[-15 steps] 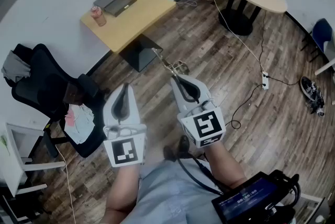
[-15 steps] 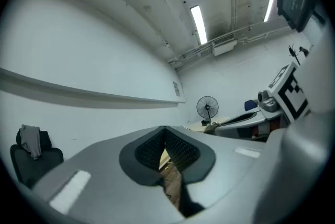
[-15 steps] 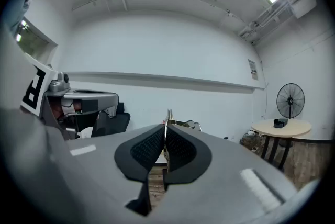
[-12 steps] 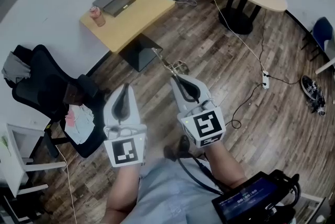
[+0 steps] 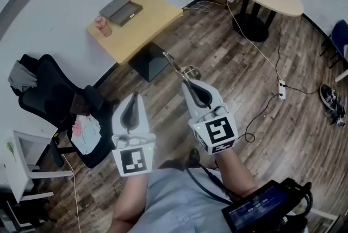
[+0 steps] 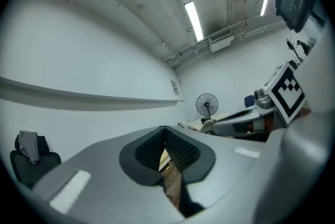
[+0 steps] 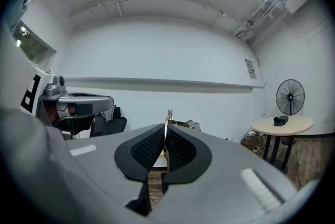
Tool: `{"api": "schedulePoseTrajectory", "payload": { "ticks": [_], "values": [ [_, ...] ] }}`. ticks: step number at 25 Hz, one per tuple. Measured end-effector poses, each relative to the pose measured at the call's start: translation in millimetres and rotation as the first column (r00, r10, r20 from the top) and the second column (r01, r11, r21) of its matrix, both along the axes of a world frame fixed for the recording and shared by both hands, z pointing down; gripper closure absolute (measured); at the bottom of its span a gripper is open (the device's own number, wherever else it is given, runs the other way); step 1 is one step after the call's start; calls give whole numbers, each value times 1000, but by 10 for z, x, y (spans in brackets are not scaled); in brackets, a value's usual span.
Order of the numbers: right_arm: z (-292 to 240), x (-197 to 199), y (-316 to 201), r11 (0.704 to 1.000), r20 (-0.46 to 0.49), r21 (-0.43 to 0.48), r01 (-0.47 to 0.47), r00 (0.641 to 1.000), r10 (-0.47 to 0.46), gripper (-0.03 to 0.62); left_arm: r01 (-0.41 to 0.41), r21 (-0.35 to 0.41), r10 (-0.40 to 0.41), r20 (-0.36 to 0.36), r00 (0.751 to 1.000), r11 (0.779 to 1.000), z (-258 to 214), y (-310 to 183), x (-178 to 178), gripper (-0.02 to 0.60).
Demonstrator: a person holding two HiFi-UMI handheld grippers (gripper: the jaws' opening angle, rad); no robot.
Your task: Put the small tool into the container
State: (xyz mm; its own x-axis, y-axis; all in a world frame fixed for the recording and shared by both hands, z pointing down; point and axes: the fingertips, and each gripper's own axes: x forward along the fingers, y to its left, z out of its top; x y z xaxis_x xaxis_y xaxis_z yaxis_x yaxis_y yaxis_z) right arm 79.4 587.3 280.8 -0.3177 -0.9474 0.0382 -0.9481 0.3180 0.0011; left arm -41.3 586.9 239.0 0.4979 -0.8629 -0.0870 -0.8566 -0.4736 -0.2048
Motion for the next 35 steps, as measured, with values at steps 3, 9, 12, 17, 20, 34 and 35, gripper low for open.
{"api": "schedulePoseTrajectory", "payload": {
  "ticks": [3, 9, 12, 17, 20, 34, 35],
  "values": [
    [71, 159, -102, 1000, 11, -15, -15, 1000, 16, 585, 20, -17, -20, 10, 1000, 1000, 72, -44, 30, 572],
    [167, 348, -379, 998, 24, -36, -42, 999, 43, 585, 37, -38, -36, 19, 999, 999, 179, -296, 35, 572],
    [265, 356, -542, 998, 20, -54, -37, 999, 38, 585, 42, -52, -41, 15, 999, 998, 273, -470, 46, 572],
    [398, 288, -1013, 996, 6, -81, -32, 999, 33, 585, 33, -79, -33, 3, 999, 996, 405, -972, 36, 572],
    [451, 181, -1396, 995, 6, -98, -14, 1000, 14, 585, 28, -89, -29, -1, 1000, 996, 467, -1390, 14, 572],
    [71, -125, -3185, 999, -35, -32, -24, 999, 23, 585, 18, -24, -19, -38, 999, 1000, 151, -3209, -298, 572],
    [27, -140, -3268, 999, -37, -23, -29, 999, 28, 585, 16, -18, -17, -41, 999, 1000, 118, -3289, -324, 572]
  ]
}}
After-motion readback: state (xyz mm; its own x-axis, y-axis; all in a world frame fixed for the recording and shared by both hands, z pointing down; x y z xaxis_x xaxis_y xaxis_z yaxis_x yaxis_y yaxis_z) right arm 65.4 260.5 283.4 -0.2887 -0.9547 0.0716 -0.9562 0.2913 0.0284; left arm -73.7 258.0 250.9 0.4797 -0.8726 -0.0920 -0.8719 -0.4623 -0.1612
